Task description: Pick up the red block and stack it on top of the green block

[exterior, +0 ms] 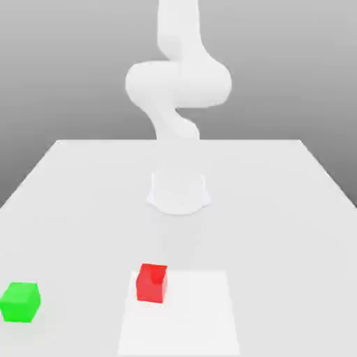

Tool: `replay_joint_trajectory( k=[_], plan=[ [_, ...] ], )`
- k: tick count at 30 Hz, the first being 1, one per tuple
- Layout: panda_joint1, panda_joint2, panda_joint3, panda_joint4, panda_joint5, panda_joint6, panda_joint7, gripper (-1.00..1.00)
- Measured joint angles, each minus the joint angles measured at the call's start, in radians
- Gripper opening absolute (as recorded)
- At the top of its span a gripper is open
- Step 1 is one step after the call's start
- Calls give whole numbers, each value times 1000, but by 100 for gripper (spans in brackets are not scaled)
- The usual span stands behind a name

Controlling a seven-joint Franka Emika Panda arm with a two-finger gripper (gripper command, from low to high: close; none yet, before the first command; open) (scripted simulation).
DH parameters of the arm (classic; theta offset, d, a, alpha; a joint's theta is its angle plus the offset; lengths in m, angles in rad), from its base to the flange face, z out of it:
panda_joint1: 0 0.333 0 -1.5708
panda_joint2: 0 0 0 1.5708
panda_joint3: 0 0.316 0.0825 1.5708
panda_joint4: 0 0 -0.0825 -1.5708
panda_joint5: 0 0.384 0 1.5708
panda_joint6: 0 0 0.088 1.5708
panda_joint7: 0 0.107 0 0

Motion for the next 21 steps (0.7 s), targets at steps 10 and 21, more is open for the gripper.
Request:
replay_joint_trajectory(
  k=[10,21],
  plan=[
    [-11,360,-52,-251,25,234,-14,0],
    [-44,783,-71,-460,10,528,0,0]
  ],
)
